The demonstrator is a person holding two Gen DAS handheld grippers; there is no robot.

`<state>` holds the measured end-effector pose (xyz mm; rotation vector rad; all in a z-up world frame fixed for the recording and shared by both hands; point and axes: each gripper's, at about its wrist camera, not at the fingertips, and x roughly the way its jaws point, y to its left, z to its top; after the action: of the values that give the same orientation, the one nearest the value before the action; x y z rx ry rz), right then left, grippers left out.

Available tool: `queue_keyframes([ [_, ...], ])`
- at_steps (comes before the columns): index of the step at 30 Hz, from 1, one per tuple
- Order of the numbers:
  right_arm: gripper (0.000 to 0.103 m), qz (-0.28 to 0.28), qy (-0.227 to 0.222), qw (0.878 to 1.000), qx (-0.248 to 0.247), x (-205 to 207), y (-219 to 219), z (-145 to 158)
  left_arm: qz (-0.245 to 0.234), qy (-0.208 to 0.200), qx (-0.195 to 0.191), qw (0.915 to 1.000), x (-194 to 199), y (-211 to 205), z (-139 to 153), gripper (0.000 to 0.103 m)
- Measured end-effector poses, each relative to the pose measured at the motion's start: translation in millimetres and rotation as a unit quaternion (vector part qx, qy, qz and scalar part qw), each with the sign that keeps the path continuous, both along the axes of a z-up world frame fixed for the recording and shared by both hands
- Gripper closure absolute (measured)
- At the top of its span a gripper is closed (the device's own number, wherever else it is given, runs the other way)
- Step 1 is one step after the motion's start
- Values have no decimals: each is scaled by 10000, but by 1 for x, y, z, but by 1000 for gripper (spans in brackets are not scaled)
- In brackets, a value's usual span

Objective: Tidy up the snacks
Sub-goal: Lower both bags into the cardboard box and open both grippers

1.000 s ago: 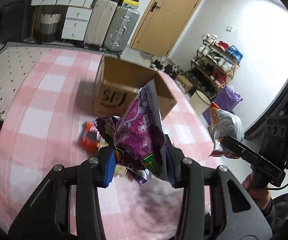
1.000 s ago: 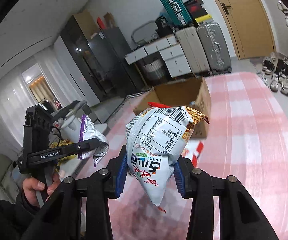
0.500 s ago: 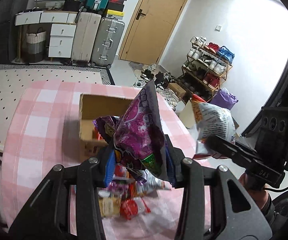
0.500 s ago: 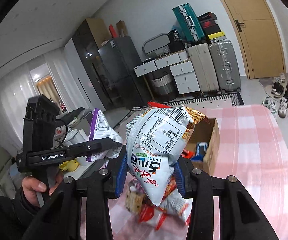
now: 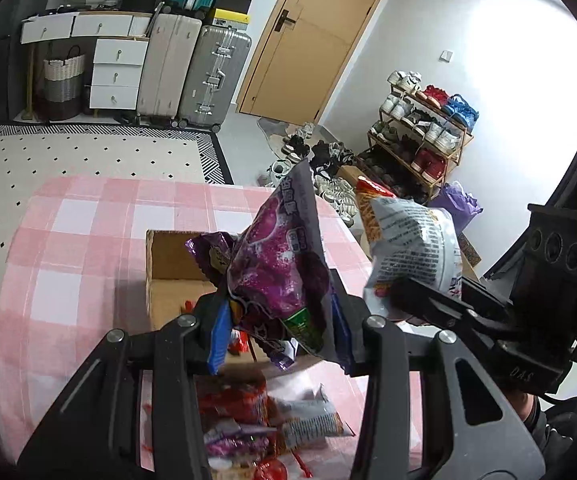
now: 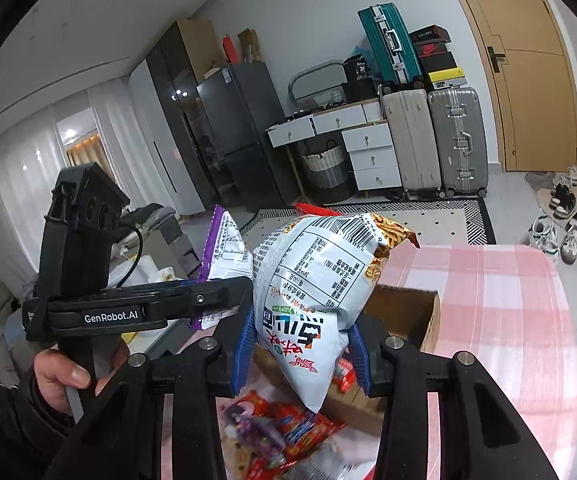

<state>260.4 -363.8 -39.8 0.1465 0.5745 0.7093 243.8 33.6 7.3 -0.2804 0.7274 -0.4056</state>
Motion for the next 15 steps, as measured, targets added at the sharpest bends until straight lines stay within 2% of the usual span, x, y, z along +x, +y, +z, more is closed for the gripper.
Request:
queue_keyframes([
  [3, 62, -36, 16, 9999, -96, 19, 5, -4, -29, 83, 20, 10000, 25, -5, -7, 64],
  [7, 62, -117, 3, 9989, -456, 41, 15, -15, -39, 206, 45, 9998, 53, -7, -20, 64],
  [15, 62, -82, 246, 9968, -760, 76, 23, -54, -39, 617, 1, 9981, 96, -7, -68, 64],
])
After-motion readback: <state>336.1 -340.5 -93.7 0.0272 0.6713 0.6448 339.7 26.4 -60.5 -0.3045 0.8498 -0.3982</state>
